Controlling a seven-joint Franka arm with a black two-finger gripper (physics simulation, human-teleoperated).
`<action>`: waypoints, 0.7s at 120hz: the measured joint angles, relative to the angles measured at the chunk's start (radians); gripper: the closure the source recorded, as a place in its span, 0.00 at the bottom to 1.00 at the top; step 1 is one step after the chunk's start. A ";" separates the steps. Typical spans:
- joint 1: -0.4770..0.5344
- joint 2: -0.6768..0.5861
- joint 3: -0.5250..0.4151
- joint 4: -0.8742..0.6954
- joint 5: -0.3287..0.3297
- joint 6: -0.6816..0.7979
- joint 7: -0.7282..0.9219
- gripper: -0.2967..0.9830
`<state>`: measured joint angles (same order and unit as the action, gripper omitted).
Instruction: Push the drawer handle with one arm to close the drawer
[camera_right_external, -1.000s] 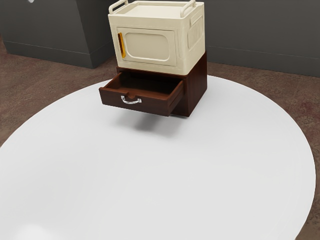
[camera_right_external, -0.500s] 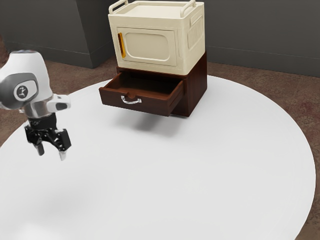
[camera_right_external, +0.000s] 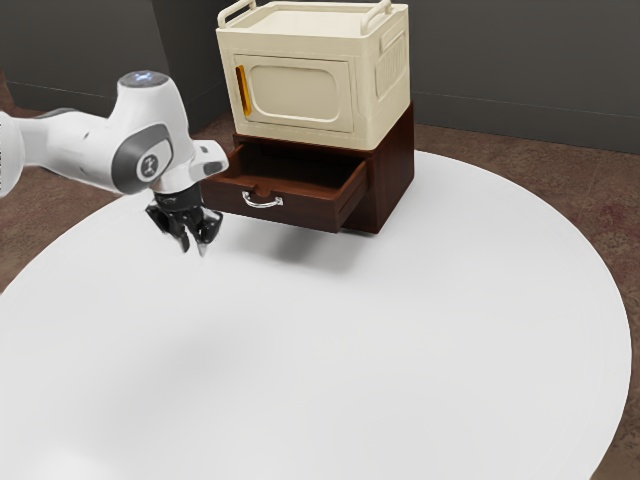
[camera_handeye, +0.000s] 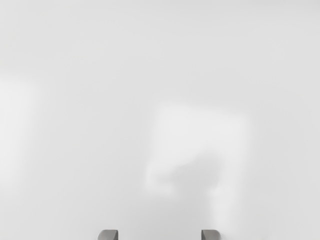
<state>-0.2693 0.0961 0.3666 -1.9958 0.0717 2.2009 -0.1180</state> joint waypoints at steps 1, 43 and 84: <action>0.003 0.002 0.000 0.003 -0.001 0.002 -0.001 0.67; 0.222 0.204 -0.200 0.222 -0.072 0.046 -0.006 0.82; 0.288 0.264 -0.297 0.311 -0.087 0.046 0.012 0.84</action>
<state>0.0189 0.3605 0.0700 -1.6846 -0.0154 2.2471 -0.1059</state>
